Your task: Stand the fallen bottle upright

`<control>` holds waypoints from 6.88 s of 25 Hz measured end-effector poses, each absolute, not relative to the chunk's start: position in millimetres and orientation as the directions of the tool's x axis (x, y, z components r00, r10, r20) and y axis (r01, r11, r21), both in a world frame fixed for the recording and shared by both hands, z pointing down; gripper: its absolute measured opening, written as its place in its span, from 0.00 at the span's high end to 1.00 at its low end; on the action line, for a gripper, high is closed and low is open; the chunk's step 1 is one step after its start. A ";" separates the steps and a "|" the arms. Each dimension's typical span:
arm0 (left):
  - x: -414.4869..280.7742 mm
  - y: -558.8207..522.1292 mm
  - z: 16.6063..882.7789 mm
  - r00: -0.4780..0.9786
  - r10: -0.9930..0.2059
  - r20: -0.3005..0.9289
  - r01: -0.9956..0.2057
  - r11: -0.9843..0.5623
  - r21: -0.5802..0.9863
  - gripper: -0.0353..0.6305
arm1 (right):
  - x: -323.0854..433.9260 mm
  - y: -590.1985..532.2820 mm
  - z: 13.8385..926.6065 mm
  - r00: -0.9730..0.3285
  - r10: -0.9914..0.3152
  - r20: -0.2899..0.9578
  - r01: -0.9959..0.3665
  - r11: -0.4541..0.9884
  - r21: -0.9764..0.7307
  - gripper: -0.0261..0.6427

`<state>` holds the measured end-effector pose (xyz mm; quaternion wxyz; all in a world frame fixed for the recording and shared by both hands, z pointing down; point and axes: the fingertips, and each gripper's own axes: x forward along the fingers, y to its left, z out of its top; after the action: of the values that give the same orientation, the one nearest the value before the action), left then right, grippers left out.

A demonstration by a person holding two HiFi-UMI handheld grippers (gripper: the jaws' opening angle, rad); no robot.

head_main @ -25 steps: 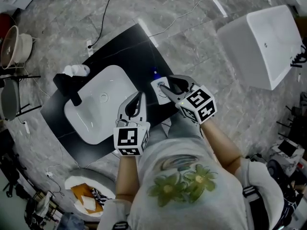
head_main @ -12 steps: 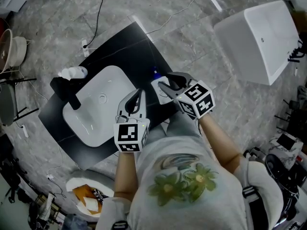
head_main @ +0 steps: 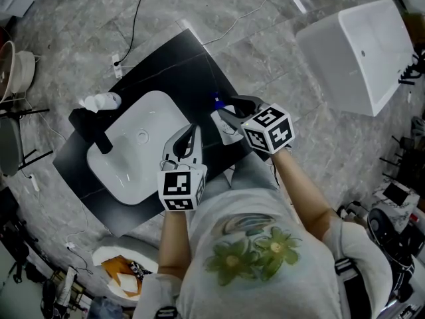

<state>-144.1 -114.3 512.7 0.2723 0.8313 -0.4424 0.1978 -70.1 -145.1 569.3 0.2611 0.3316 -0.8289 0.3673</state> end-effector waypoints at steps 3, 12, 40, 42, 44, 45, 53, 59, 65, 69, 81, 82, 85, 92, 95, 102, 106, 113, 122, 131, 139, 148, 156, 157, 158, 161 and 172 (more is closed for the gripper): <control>-145.0 -115.2 516.8 0.529 -0.625 0.574 -0.844 -0.457 0.280 0.92 | -71.7 -145.8 576.7 -0.641 -0.338 0.689 -0.739 0.514 -0.436 0.74; -139.8 -117.9 523.2 0.552 -0.611 0.568 -0.831 -0.466 0.306 0.92 | -73.0 -153.2 599.2 -0.617 -0.300 0.728 -0.747 0.513 -0.422 0.74; -136.0 -110.9 523.0 0.551 -0.597 0.583 -0.827 -0.484 0.286 0.92 | -80.5 -162.4 646.3 -0.597 -0.154 0.787 -0.755 0.440 -0.486 0.74; -135.8 -111.5 523.0 0.549 -0.599 0.583 -0.829 -0.481 0.286 0.92 | -80.8 -163.3 648.4 -0.593 -0.146 0.792 -0.757 0.438 -0.486 0.74; -135.6 -111.8 522.5 0.545 -0.602 0.583 -0.832 -0.477 0.284 0.92 | -81.2 -163.2 649.6 -0.590 -0.137 0.796 -0.757 0.436 -0.487 0.74; -135.4 -111.5 521.9 0.543 -0.604 0.583 -0.833 -0.475 0.283 0.92 | -81.5 -162.8 649.9 -0.591 -0.132 0.796 -0.756 0.435 -0.489 0.74; -136.5 -105.9 523.6 0.527 -0.611 0.590 -0.844 -0.454 0.284 0.92 | -84.1 -161.2 653.4 -0.586 -0.091 0.805 -0.756 0.421 -0.502 0.74; -137.7 -101.8 524.1 0.516 -0.622 0.589 -0.853 -0.438 0.285 0.92 | -85.8 -158.7 654.9 -0.582 -0.066 0.810 -0.750 0.429 -0.504 0.75; -139.8 -95.9 521.9 0.501 -0.634 0.589 -0.863 -0.420 0.281 0.92 | -86.0 -157.4 650.7 -0.581 -0.086 0.810 -0.746 0.455 -0.487 0.75; -141.2 -91.0 522.1 0.495 -0.639 0.588 -0.866 -0.414 0.279 0.92 | -86.3 -156.8 646.0 -0.587 -0.100 0.803 -0.739 0.471 -0.482 0.75; -130.0 -70.2 508.2 0.478 -0.666 0.572 -0.876 -0.405 0.261 0.92 | -83.6 -143.5 618.0 -0.632 -0.164 0.758 -0.698 0.544 -0.465 0.77; -128.7 -67.2 506.9 0.476 -0.668 0.573 -0.878 -0.403 0.258 0.92 | -83.1 -141.6 615.4 -0.635 -0.168 0.754 -0.694 0.552 -0.462 0.77; -124.1 -59.4 501.5 0.467 -0.676 0.570 -0.882 -0.398 0.251 0.92 | -81.7 -137.4 606.2 -0.649 -0.180 0.739 -0.680 0.573 -0.457 0.77; -115.7 -42.2 484.9 0.444 -0.702 0.557 -0.894 -0.386 0.227 0.92 | -80.9 -124.4 586.4 -0.678 -0.201 0.707 -0.644 0.627 -0.439 0.77; -112.4 -34.0 477.0 0.430 -0.714 0.552 -0.901 -0.378 0.214 0.92 | -79.7 -118.4 576.3 -0.690 -0.213 0.692 -0.627 0.654 -0.424 0.78; -107.1 -12.0 462.8 0.402 -0.735 0.547 -0.914 -0.361 0.186 0.92 | -75.0 -100.0 554.3 -0.710 -0.247 0.660 -0.596 0.710 -0.375 0.78; -108.8 -5.4 457.0 0.388 -0.746 0.541 -0.920 -0.354 0.172 0.92 | -71.5 -92.8 544.6 -0.729 -0.278 0.625 -0.582 0.733 -0.352 0.78; -110.0 2.8 450.8 0.381 -0.752 0.537 -0.921 -0.356 0.156 0.92 | -70.3 -83.3 527.9 -0.754 -0.325 0.570 -0.565 0.765 -0.311 0.81; -102.9 3.3 443.0 0.390 -0.755 0.527 -0.916 -0.375 0.141 0.92 | -66.5 -75.0 519.2 -0.759 -0.342 0.555 -0.552 0.789 -0.269 0.81; -99.4 4.6 441.2 0.391 -0.758 0.522 -0.915 -0.382 0.131 0.92 | -62.4 -74.6 510.1 -0.753 -0.393 0.528 -0.564 0.798 -0.210 0.81; -95.5 6.2 439.3 0.386 -0.761 0.522 -0.916 -0.382 0.119 0.92 | -56.0 -74.1 502.9 -0.755 -0.426 0.499 -0.567 0.806 -0.170 0.81; -97.6 5.9 441.1 0.365 -0.771 0.521 -0.923 -0.375 0.091 0.92 | -52.4 -74.9 496.5 -0.762 -0.473 0.443 -0.573 0.810 -0.121 0.81; -98.3 8.5 444.3 0.359 -0.770 0.527 -0.924 -0.373 0.084 0.92 | -44.2 -66.6 497.2 -0.771 -0.480 0.419 -0.576 0.806 -0.138 0.81; -97.7 9.1 444.1 0.358 -0.771 0.526 -0.924 -0.373 0.082 0.92 | -42.9 -64.6 496.4 -0.774 -0.480 0.413 -0.574 0.807 -0.139 0.81; -96.8 9.5 443.6 0.358 -0.773 0.525 -0.924 -0.373 0.081 0.92 | -41.9 -62.6 495.5 -0.777 -0.481 0.407 -0.571 0.809 -0.135 0.81; -94.6 8.9 441.8 0.356 -0.778 0.517 -0.925 -0.373 0.076 0.92 | -40.4 -56.6 493.9 -0.781 -0.482 0.397 -0.560 0.822 -0.103 0.81; -87.5 13.4 443.1 0.357 -0.774 0.522 -0.923 -0.379 0.070 0.92 | -35.1 -39.7 491.4 -0.780 -0.491 0.388 -0.547 0.836 -0.040 0.81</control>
<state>-87.5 13.4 443.1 0.1794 0.8040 -0.5277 0.2071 -35.1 -39.7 491.4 0.1840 0.2761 -0.9404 0.0753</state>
